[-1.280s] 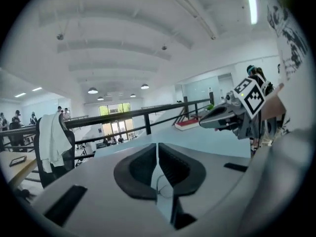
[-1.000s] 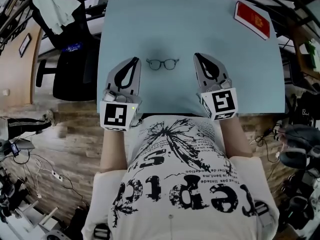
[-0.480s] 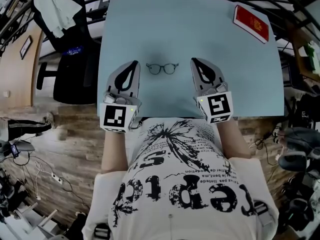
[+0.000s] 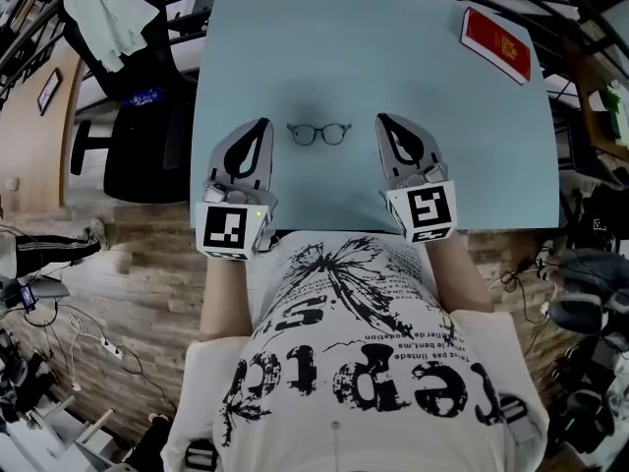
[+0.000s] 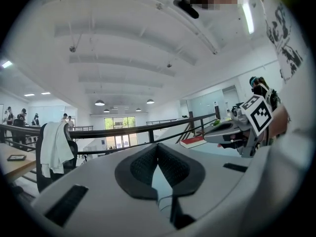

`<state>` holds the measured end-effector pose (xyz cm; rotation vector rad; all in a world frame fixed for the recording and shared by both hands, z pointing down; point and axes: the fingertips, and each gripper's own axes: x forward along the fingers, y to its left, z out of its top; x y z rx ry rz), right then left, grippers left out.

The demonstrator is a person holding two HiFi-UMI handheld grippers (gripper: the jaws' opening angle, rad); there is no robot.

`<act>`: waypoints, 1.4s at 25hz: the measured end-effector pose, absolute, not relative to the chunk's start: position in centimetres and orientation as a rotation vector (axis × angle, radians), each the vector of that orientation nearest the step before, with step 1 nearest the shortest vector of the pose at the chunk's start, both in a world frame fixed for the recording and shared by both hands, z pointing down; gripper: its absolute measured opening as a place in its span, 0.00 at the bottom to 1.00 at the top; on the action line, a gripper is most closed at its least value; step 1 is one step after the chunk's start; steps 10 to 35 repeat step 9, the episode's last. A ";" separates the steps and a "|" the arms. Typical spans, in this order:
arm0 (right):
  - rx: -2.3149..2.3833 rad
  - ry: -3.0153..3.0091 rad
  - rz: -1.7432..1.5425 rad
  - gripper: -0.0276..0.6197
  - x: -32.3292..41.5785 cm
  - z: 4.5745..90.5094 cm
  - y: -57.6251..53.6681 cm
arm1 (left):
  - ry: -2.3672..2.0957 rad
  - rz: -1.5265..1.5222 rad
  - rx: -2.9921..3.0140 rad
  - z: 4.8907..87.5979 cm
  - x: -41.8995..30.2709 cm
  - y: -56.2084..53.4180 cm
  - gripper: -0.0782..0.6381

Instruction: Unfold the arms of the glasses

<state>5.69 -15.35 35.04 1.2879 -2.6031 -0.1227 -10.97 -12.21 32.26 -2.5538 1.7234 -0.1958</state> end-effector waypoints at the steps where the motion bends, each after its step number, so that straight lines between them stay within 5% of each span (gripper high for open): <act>1: 1.290 -2.604 -0.121 0.05 5.7 35.1 -15.4 | 1.731 -0.193 -2.555 32.3 -11.1 -12.2 0.13; 35: 1.298 -2.612 -0.111 0.05 6.1 35.2 -15.5 | 1.732 -0.196 -2.558 32.4 -10.8 -12.2 0.13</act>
